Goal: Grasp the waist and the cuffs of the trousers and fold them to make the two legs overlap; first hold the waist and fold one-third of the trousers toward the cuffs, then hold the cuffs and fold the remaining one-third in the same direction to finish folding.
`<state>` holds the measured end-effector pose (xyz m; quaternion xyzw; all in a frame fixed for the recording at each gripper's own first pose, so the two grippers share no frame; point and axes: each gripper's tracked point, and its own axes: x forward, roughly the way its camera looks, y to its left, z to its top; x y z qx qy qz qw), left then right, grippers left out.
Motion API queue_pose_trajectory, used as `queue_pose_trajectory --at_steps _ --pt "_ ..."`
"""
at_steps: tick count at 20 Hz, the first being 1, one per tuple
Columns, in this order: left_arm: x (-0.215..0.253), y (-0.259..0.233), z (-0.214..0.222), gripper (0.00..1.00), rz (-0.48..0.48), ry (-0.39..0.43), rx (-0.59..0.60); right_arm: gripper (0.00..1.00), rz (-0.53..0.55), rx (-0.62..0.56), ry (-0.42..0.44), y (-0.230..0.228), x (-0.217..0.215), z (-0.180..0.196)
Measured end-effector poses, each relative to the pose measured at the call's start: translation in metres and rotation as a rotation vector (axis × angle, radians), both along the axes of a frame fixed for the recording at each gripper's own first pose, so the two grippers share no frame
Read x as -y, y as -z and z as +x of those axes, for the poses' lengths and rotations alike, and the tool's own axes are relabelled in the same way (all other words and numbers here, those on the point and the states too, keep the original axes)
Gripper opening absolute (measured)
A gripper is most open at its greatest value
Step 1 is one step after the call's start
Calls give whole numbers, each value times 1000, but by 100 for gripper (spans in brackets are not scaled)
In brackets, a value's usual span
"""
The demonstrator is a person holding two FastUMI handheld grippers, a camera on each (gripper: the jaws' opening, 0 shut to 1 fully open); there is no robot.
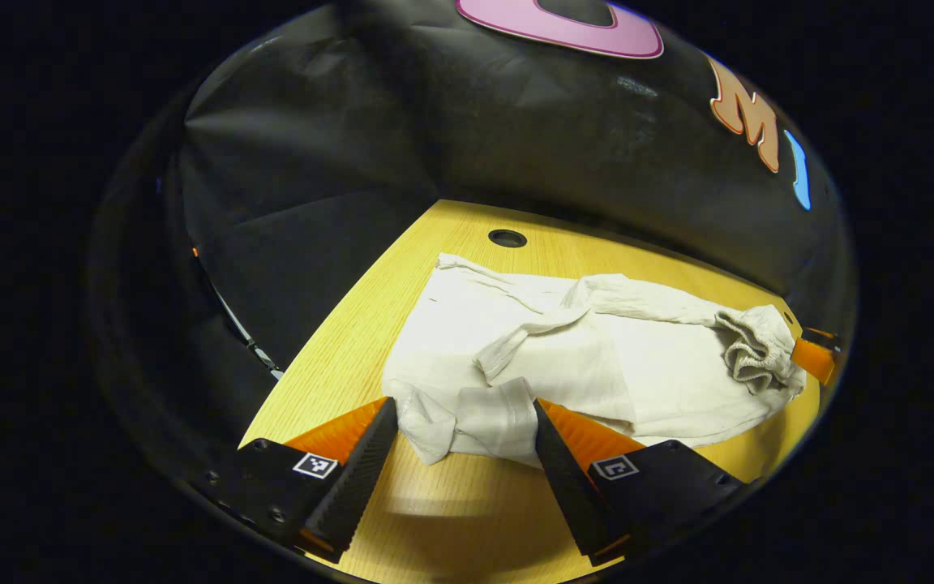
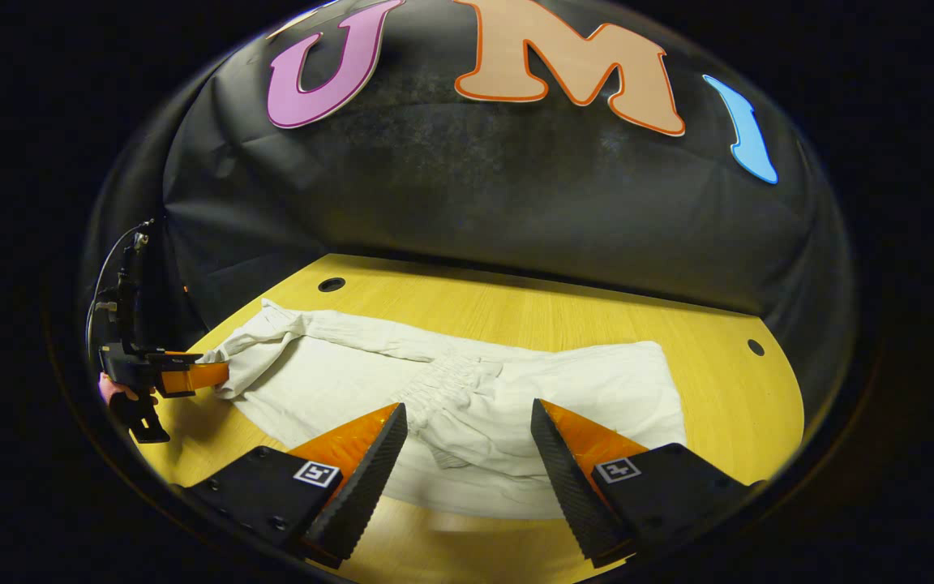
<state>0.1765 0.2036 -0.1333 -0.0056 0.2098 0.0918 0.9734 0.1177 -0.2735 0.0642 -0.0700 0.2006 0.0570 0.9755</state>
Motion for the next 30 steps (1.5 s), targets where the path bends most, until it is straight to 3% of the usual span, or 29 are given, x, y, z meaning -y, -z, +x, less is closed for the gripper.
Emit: queue_pose_trajectory --at_steps 4,5,6,7,8,9,13,19,23,30 --pt "-2 -2 -3 88 44 47 -31 98 15 0 21 -3 9 -7" --pt "0 -3 -3 75 44 65 -35 98 17 0 27 -4 13 -9" --pt "5 -3 -1 67 41 81 -36 98 17 1 32 -7 17 -13" --pt "11 -2 0 52 31 105 -36 99 17 2 37 -8 21 -17" --pt "17 -1 2 45 15 123 -29 99 19 1 42 -10 24 -20" --pt "19 -1 3 23 3 124 -23 99 22 0 47 -9 26 -23" --pt "20 -4 4 5 -12 129 0 98 19 -11 66 -10 40 -35" --pt "27 -13 4 6 -9 98 14 99 30 10 110 -22 65 -47" --pt "43 -47 3 4 -10 88 104 99 43 20 139 -28 86 -56" --pt "132 -99 11 4 -34 170 205 99 64 30 174 -36 137 -79"
